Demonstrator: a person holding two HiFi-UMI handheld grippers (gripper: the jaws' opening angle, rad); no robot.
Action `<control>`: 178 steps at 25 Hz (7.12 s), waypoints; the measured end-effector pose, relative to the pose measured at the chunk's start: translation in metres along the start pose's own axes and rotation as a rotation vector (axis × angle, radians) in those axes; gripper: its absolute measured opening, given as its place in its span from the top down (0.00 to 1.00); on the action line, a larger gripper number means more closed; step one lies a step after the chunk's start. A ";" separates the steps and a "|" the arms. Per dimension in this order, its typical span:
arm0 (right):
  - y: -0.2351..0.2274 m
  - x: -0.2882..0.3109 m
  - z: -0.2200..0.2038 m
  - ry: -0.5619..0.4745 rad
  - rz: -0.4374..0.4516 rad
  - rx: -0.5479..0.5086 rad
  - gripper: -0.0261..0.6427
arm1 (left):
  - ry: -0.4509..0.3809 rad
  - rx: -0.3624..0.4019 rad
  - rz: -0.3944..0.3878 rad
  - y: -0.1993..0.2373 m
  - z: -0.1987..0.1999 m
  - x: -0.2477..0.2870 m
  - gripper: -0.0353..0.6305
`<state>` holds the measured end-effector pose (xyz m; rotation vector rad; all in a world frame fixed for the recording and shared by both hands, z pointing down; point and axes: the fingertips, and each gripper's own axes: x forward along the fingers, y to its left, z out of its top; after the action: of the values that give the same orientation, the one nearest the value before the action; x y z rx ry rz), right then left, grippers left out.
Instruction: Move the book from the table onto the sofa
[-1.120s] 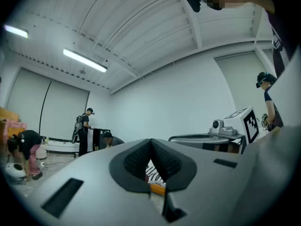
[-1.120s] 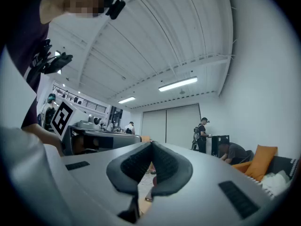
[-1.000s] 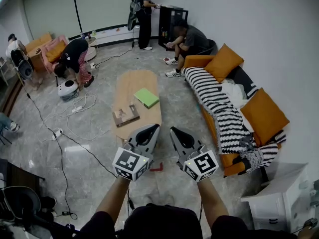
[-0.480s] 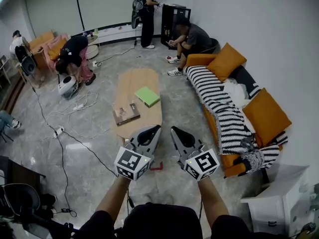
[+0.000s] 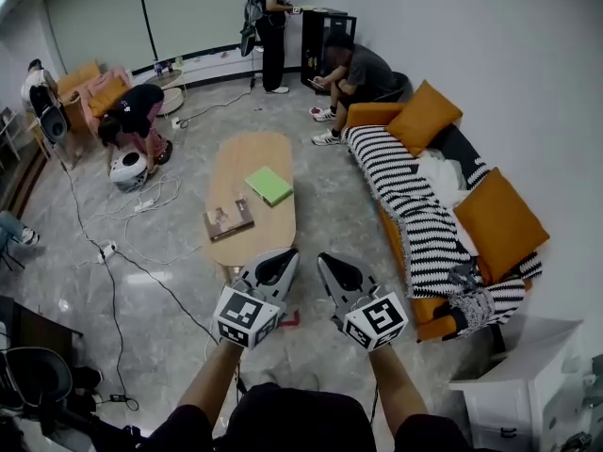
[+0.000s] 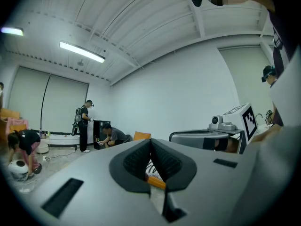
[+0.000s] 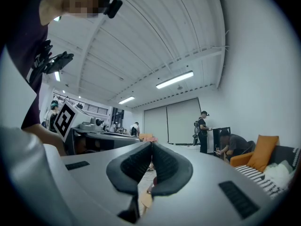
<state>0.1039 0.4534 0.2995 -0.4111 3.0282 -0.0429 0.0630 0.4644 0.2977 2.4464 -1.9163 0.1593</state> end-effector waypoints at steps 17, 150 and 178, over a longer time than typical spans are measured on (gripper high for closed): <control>-0.059 0.009 -0.029 0.022 -0.016 0.053 0.92 | 0.045 -0.033 -0.004 0.011 -0.024 0.059 0.92; -0.453 0.668 -0.276 0.461 0.444 0.276 0.92 | 0.202 -0.524 0.619 0.653 -0.231 0.394 0.92; -0.479 0.704 -0.472 0.682 0.400 0.431 0.92 | 0.329 -0.712 0.682 0.693 -0.421 0.419 0.92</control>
<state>-0.4866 -0.1882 0.7313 0.3181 3.5181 -0.9655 -0.5362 -0.0714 0.7300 1.2071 -2.0768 -0.0940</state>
